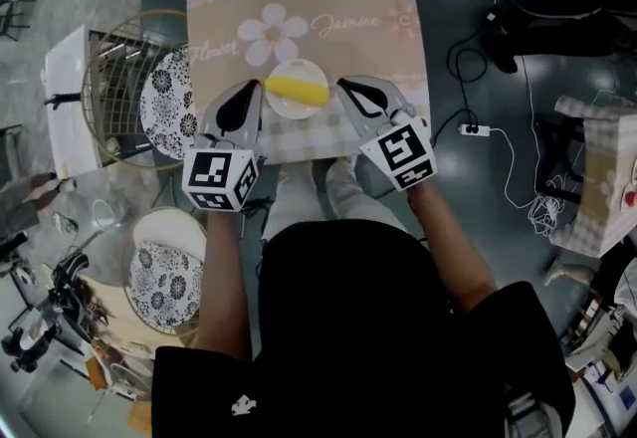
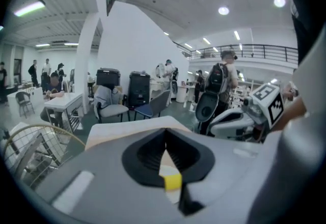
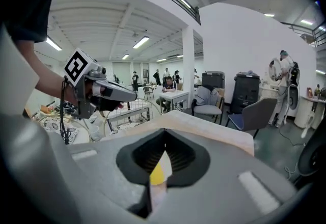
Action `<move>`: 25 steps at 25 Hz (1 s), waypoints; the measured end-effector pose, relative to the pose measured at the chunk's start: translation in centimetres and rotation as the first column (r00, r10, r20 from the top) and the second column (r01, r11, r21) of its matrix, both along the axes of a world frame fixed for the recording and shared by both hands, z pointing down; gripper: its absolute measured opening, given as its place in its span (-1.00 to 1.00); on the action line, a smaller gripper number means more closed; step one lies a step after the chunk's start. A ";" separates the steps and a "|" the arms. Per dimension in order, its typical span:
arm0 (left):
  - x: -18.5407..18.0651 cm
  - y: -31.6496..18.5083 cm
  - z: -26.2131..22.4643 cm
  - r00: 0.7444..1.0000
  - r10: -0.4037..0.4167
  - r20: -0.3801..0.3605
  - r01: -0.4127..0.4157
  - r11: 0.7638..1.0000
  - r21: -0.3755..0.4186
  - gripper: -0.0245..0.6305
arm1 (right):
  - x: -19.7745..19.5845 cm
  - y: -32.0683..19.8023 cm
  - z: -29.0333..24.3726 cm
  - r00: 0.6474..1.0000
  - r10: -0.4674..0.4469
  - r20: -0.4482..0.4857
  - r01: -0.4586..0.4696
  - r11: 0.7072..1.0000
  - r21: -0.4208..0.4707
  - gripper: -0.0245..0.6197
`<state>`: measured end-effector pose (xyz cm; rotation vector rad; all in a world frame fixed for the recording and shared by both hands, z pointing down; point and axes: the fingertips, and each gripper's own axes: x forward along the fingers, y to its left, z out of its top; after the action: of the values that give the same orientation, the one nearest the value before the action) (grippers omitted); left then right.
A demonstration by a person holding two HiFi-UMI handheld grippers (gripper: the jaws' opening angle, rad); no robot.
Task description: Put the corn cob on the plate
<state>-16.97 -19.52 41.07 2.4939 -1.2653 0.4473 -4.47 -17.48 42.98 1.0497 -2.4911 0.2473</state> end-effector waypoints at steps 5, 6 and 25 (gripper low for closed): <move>-0.5 1.7 -1.9 0.995 -0.092 -0.031 0.093 0.995 0.036 -0.90 | 0.4 0.2 -2.6 0.999 -0.007 0.042 0.005 0.999 0.043 -0.91; -0.5 2.1 -2.2 0.994 -0.105 -0.029 0.107 0.993 0.050 -0.90 | 0.4 0.3 -2.9 0.999 -0.010 0.052 0.007 0.999 0.048 -0.91; -1.6 5.7 -13.1 0.976 -0.150 -0.157 0.191 0.936 0.294 -0.90 | -1.0 0.9 -11.0 0.974 -0.038 0.223 -0.003 0.984 0.181 -0.91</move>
<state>-18.60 -13.85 27.93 2.5755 -1.5847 0.0413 -5.47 -16.60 32.00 1.1251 -2.7694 0.1447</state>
